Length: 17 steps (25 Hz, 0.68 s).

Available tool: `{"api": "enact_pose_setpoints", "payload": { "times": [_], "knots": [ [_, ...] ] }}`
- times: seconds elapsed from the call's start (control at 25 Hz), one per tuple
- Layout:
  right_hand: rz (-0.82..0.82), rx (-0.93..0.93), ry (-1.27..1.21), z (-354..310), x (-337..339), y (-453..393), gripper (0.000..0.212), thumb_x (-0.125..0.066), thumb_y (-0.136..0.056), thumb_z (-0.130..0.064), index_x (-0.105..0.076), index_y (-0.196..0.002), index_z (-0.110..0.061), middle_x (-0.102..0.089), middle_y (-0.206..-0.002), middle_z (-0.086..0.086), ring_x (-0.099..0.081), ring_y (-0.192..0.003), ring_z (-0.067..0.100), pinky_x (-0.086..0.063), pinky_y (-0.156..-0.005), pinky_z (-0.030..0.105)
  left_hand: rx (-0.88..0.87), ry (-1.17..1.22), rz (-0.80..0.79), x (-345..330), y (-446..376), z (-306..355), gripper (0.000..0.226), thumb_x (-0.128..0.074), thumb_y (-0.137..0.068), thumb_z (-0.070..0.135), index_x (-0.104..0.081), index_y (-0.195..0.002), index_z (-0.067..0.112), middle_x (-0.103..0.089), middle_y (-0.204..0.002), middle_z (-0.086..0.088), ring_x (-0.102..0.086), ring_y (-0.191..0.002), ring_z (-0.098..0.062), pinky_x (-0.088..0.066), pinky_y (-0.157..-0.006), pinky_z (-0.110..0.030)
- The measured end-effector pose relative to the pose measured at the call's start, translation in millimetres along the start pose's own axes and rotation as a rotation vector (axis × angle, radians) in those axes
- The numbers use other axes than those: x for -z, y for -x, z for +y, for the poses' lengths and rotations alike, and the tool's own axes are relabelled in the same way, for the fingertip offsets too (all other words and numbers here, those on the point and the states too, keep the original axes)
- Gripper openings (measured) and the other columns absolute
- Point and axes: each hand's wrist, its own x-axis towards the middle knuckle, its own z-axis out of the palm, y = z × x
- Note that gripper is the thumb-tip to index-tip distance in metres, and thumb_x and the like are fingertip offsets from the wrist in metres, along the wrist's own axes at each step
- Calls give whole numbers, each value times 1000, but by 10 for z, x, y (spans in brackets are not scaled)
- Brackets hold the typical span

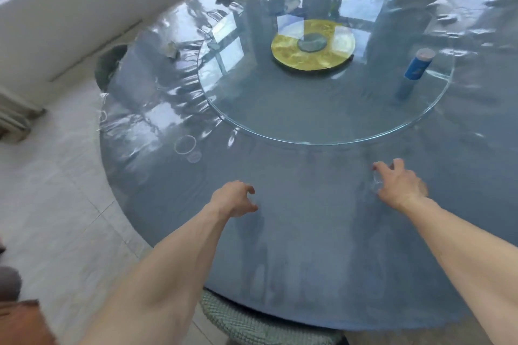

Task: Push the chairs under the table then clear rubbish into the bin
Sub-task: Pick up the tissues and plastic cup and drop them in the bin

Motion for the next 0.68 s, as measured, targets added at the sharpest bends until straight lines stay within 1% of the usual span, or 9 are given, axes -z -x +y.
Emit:
{"api": "enact_pose_setpoints", "payload": {
  "times": [0.08, 0.2, 0.32, 0.36, 0.4, 0.44, 0.52, 0.6, 0.68],
  "knots": [
    [45, 23, 39, -247, -12, -36, 46, -55, -91, -25, -44, -134, -36, -37, -130, 5, -51, -111, 34, -47, -87, 40, 37, 2, 67, 145, -92, -330, 54, -64, -86, 46, -51, -137, 34, -48, -140, 3, -43, -132, -19, -42, -98, -37],
    [6, 74, 22, -825, -6, -36, 54, -58, -86, -30, -43, -137, -41, -41, -128, 3, -53, -112, 30, -46, -85, 39, 31, -21, 196, 412, -288, -835, 60, -65, -86, 44, -46, -142, 33, -39, -149, 3, -31, -140, -19, -37, -104, -40],
    [-22, 118, -20, -1558, -44, 6, 60, -62, -82, -33, -41, -139, -42, -43, -128, 2, -55, -112, 29, -47, -86, 38, -43, -121, 370, 699, -561, -1324, 71, -68, -83, 45, -39, -146, 32, -26, -158, -2, -14, -148, -25, -25, -114, -41],
    [-33, 134, -26, -1810, -61, 36, 63, -63, -82, -33, -40, -140, -41, -44, -130, 2, -55, -114, 29, -47, -86, 38, -44, -121, 378, 771, -630, -1471, 76, -69, -82, 45, -34, -149, 33, -20, -160, -3, -9, -149, -27, -23, -116, -43],
    [-37, 141, -45, -2047, -78, 67, 66, -63, -81, -33, -38, -141, -39, -44, -132, 1, -55, -116, 29, -47, -87, 39, -34, -101, 355, 817, -692, -1600, 81, -70, -82, 45, -28, -151, 34, -15, -161, -4, -7, -149, -29, -25, -115, -44],
    [-34, 142, -79, -2295, -98, 86, 67, -64, -79, -33, -38, -141, -36, -45, -135, 1, -54, -118, 29, -47, -89, 39, -26, -62, 315, 852, -767, -1741, 87, -70, -82, 43, -21, -153, 36, -12, -162, -3, -10, -148, -29, -30, -112, -46],
    [-45, 148, -169, -2676, -179, 156, 66, -67, -76, -32, -43, -137, -30, -46, -137, -1, -52, -122, 27, -47, -94, 40, -42, 27, 226, 856, -857, -1915, 91, -69, -83, 39, -12, -154, 40, -10, -162, -1, -24, -144, -29, -41, -102, -47],
    [-72, 157, -255, -2956, -288, 233, 63, -70, -73, -32, -48, -132, -32, -48, -132, -2, -52, -121, 25, -47, -95, 39, -103, 47, 195, 827, -907, -2027, 85, -67, -85, 36, -15, -153, 41, -17, -158, 0, -37, -137, -28, -48, -95, -46],
    [-94, 150, -282, -3145, -364, 306, 60, -70, -72, -33, -52, -129, -39, -50, -124, -2, -52, -118, 23, -47, -93, 37, -133, 77, 203, 806, -921, -2120, 72, -62, -89, 32, -25, -150, 36, -29, -150, -1, -45, -129, -28, -50, -89, -44]
  ]
}}
